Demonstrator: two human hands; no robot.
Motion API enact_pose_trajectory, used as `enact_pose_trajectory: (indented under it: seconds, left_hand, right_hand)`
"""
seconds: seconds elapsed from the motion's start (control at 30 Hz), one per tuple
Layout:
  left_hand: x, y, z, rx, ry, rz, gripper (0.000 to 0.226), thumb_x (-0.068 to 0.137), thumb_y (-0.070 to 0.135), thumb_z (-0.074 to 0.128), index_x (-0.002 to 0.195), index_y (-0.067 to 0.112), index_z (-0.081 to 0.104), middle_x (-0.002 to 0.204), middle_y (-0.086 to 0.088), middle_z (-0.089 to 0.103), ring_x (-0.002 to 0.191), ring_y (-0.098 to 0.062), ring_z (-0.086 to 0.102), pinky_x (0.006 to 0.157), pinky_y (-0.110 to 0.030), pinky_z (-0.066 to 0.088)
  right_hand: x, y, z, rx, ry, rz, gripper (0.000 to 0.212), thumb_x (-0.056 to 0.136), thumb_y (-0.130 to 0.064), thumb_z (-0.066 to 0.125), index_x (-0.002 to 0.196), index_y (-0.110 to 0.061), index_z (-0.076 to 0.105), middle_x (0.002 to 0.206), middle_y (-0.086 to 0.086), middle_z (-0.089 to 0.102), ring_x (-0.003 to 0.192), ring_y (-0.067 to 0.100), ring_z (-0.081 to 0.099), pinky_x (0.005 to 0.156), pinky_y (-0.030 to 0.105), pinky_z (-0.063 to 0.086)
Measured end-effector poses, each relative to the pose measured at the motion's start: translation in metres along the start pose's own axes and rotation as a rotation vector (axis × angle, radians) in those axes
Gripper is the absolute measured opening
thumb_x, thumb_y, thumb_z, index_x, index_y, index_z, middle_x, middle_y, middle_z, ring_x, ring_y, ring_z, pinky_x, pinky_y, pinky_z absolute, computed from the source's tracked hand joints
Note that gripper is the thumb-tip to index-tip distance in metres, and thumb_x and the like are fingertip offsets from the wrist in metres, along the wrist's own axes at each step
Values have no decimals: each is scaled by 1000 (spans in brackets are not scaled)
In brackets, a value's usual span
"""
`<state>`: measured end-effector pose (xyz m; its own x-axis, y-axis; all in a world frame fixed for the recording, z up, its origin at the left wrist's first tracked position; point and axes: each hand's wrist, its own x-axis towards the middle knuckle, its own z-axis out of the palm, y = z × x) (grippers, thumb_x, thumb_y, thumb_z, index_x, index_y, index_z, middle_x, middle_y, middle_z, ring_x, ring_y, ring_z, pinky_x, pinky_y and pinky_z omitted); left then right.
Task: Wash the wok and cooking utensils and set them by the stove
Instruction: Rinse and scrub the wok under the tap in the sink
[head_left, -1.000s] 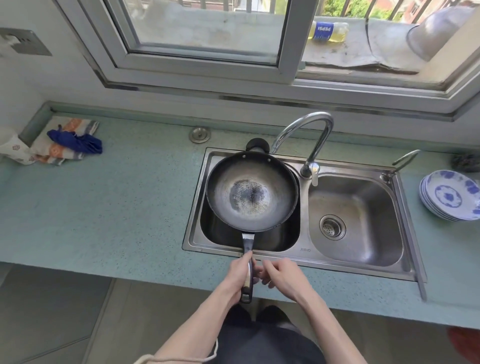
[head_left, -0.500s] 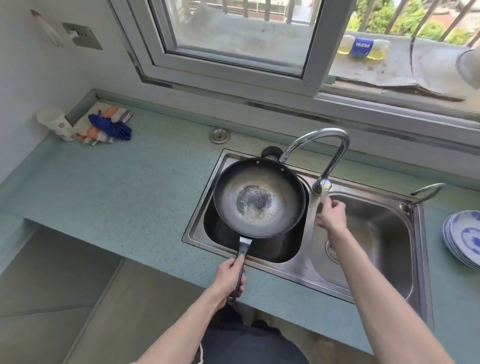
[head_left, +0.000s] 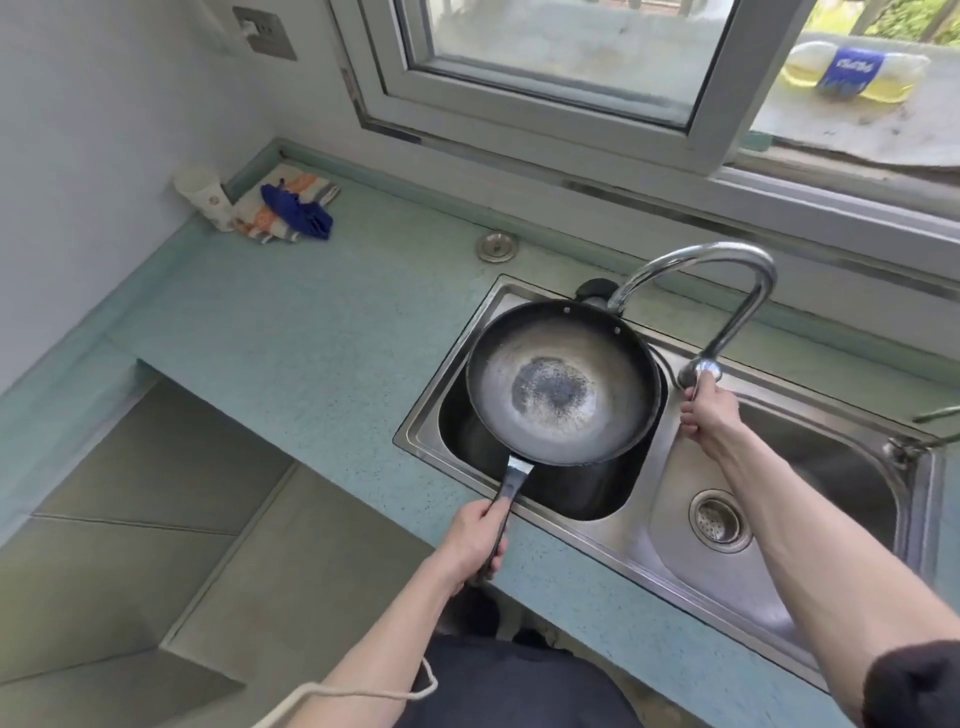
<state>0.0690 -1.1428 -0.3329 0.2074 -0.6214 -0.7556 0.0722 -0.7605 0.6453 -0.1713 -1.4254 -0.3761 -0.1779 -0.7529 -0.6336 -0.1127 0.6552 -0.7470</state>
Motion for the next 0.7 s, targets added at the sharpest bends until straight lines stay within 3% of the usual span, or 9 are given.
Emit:
enact_pose_trajectory:
  seconds: [0.17,0.37,0.5,0.6,0.7]
  left_hand:
    - [-2,-2,10,-29,24,-25,35,102,43,48,86,12,57,63,-3,56,47,-16,47,46,-27,40]
    - [-3,-3,5,-44,-26,-49,41,98,40,59,96,0,68,67,-8,63,51,-18,54,49,-28,45]
    - [-3,-6,-4,-52,-109,-61,39,99,44,59,91,6,62,73,-12,67,58,-23,62,54,-30,52]
    - [1,-9,-6,-29,-116,-85,40,100,49,54,91,10,55,67,-8,62,55,-25,62,51,-30,52]
    - [4,-11,-5,-34,-106,-94,38,99,49,54,88,13,56,62,-5,57,47,-20,52,49,-26,44]
  right_hand:
    - [-2,-13,3,76,25,39,47,110,-46,32,74,-17,41,32,-10,32,23,3,24,33,10,17]
    - [-21,-5,9,196,64,106,54,104,-58,35,81,-13,55,64,3,56,40,13,44,39,19,33]
    - [-84,46,27,138,88,-39,38,106,-46,42,94,-11,52,70,8,57,47,14,45,43,26,35]
    - [-139,97,53,27,4,-48,36,103,-40,53,93,-6,52,69,6,55,51,15,49,53,32,39]
    - [-185,132,85,-103,-260,56,48,97,-55,60,105,-7,58,83,7,65,64,16,59,57,32,46]
